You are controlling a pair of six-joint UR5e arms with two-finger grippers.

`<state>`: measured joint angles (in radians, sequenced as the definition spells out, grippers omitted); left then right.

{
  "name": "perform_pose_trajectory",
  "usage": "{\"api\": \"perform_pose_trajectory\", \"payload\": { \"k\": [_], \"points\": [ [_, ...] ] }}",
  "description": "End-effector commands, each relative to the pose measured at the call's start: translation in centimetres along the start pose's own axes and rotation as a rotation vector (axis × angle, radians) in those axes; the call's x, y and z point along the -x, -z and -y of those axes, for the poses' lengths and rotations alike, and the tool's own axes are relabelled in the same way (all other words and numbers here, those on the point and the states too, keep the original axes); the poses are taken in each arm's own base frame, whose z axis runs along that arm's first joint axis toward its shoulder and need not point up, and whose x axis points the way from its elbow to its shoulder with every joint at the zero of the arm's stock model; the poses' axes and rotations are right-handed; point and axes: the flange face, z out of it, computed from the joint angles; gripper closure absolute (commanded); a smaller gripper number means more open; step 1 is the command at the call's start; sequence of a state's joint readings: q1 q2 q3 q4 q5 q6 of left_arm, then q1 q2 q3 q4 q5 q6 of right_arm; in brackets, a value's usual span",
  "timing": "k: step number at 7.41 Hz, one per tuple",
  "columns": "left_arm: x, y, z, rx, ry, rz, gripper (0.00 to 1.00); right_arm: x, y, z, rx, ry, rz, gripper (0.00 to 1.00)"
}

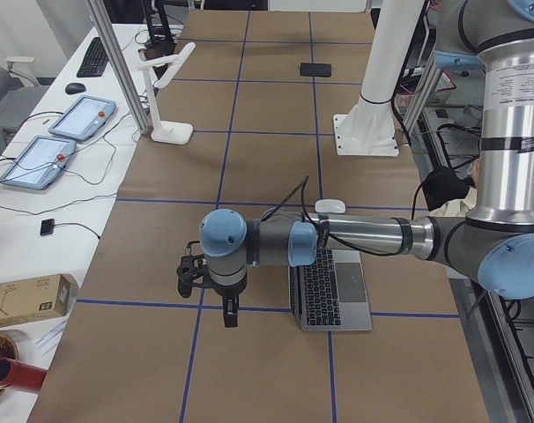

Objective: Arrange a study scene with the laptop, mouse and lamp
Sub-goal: 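Lower the left gripper onto the grey laptop near the robot's edge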

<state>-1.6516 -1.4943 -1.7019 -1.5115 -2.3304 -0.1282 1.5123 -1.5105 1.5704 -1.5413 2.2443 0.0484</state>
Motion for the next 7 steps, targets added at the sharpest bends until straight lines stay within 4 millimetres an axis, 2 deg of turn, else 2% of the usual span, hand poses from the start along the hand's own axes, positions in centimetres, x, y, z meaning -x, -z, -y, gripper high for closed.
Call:
{"api": "perform_pose_trajectory", "payload": {
  "k": [1, 2, 3, 5, 7],
  "points": [
    [0.6, -0.5, -2.7, 0.023, 0.303, -0.020, 0.01, 0.9, 0.4, -1.4, -0.007, 0.015, 0.027, 0.00],
    [0.2, -0.6, -3.3, 0.047, 0.476, -0.064, 0.01, 1.6, 1.3, -4.1, -0.018, 0.024, 0.031, 0.00],
    [0.2, -0.9, -4.8, 0.077, 0.600, -0.101, 0.01, 1.8, 1.6, -5.7, -0.006, 0.002, 0.038, 0.00],
    [0.1, -0.8, -7.5, 0.119, 0.812, -0.135, 0.01, 1.7, 1.5, -6.4, -0.006, 0.016, 0.054, 0.00],
    [0.1, -0.4, -11.6, 0.139, 0.978, -0.121, 0.01, 1.9, 1.6, -6.4, -0.012, 0.019, 0.061, 0.00]
  ]
}}
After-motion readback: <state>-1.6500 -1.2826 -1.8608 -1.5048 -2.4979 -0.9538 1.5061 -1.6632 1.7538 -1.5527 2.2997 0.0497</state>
